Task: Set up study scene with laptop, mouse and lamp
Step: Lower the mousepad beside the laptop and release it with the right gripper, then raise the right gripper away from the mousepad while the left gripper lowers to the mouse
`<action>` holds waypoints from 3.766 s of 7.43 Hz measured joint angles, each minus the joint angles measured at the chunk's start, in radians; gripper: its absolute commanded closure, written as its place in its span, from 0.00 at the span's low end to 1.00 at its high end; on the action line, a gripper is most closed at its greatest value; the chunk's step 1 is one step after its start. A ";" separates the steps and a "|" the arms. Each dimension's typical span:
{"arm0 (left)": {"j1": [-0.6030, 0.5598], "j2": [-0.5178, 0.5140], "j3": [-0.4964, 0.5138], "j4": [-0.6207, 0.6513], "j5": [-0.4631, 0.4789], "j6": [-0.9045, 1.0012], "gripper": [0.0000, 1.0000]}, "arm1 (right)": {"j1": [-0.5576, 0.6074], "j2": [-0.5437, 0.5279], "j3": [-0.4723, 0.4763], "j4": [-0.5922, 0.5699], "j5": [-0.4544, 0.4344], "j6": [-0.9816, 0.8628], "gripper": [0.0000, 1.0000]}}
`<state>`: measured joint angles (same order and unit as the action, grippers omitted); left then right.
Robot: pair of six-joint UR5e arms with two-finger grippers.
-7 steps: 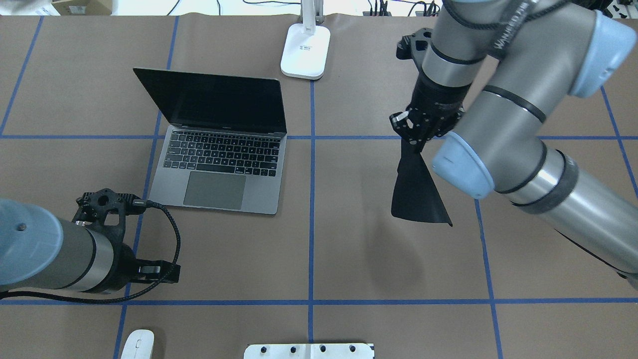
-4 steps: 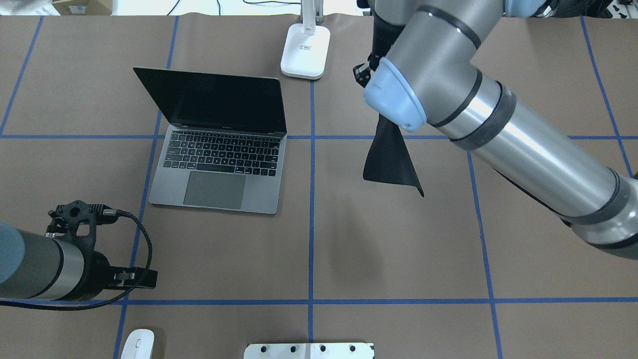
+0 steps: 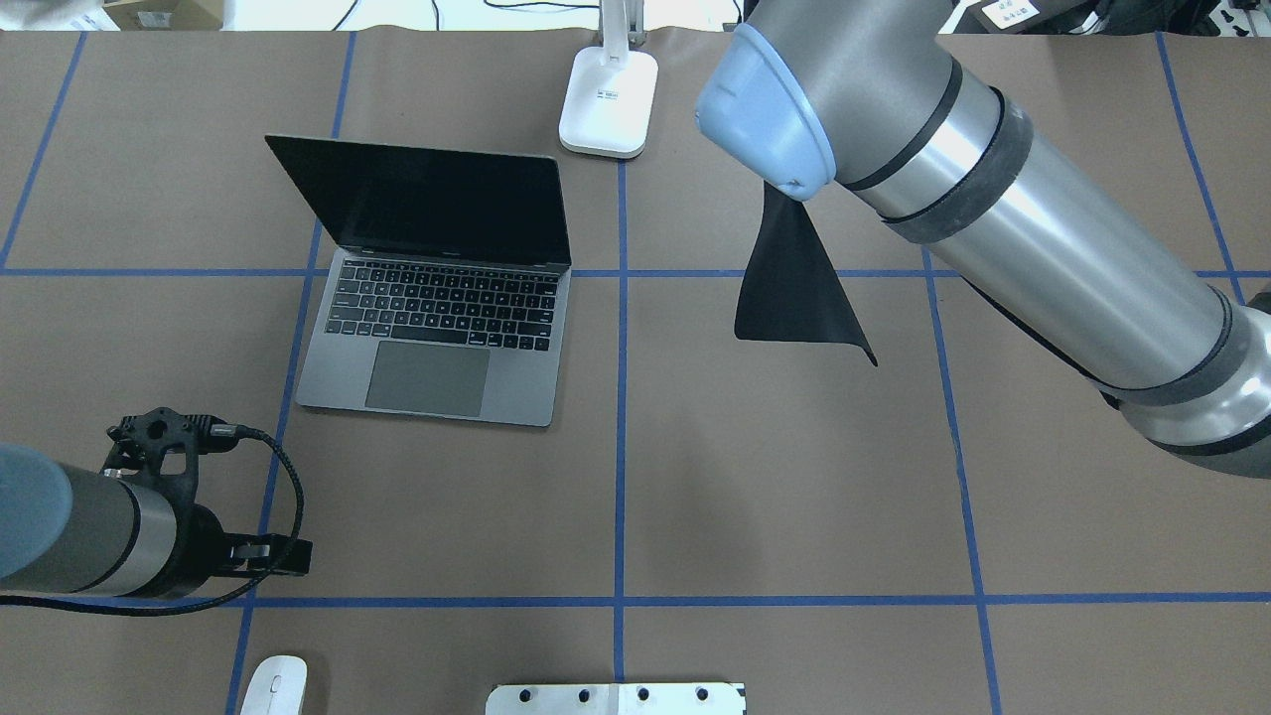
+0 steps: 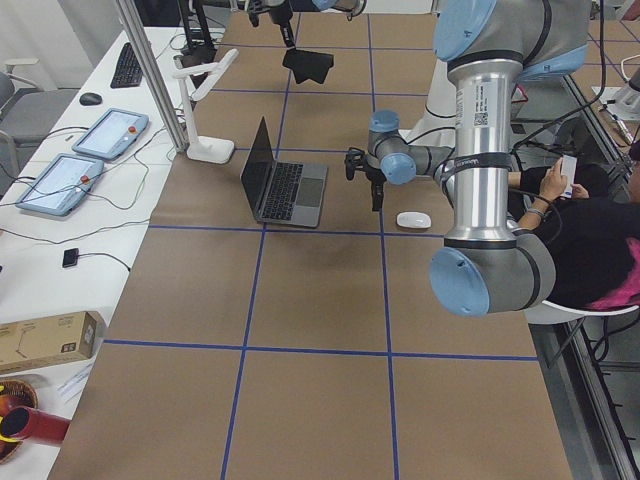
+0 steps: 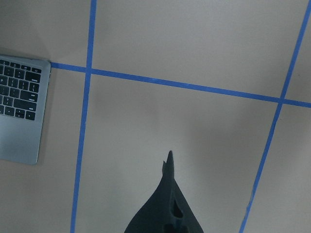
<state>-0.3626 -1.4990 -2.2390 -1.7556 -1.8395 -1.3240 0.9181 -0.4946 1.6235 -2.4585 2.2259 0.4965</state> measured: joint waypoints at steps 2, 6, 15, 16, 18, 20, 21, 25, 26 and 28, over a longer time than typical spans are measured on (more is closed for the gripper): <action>0.001 -0.006 0.007 -0.001 0.000 0.002 0.00 | 0.000 0.000 -0.002 0.000 -0.001 0.004 0.00; 0.001 -0.007 0.022 -0.001 0.000 0.009 0.00 | -0.017 -0.014 -0.010 0.043 -0.002 0.007 0.00; 0.090 0.059 0.045 -0.082 -0.003 -0.010 0.00 | -0.022 -0.222 0.238 0.183 -0.052 -0.020 0.00; 0.112 0.093 0.044 -0.124 -0.007 -0.010 0.00 | -0.021 -0.239 0.253 0.183 -0.067 -0.046 0.00; 0.164 0.115 0.045 -0.152 -0.021 -0.027 0.00 | -0.021 -0.253 0.261 0.184 -0.088 -0.101 0.00; 0.211 0.111 0.067 -0.173 -0.030 -0.062 0.01 | -0.021 -0.256 0.262 0.185 -0.092 -0.120 0.00; 0.222 0.109 0.080 -0.190 -0.031 -0.066 0.01 | -0.021 -0.258 0.266 0.185 -0.092 -0.128 0.00; 0.233 0.080 0.103 -0.204 -0.075 -0.062 0.04 | -0.021 -0.260 0.274 0.184 -0.092 -0.131 0.00; 0.233 0.075 0.109 -0.204 -0.085 -0.061 0.04 | -0.022 -0.259 0.274 0.185 -0.092 -0.131 0.00; 0.234 0.072 0.116 -0.205 -0.091 -0.060 0.05 | -0.024 -0.259 0.274 0.185 -0.093 -0.131 0.00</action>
<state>-0.1289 -1.4274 -2.1230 -1.9604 -1.9304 -1.3839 0.8941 -0.7533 1.8975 -2.2734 2.1324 0.3654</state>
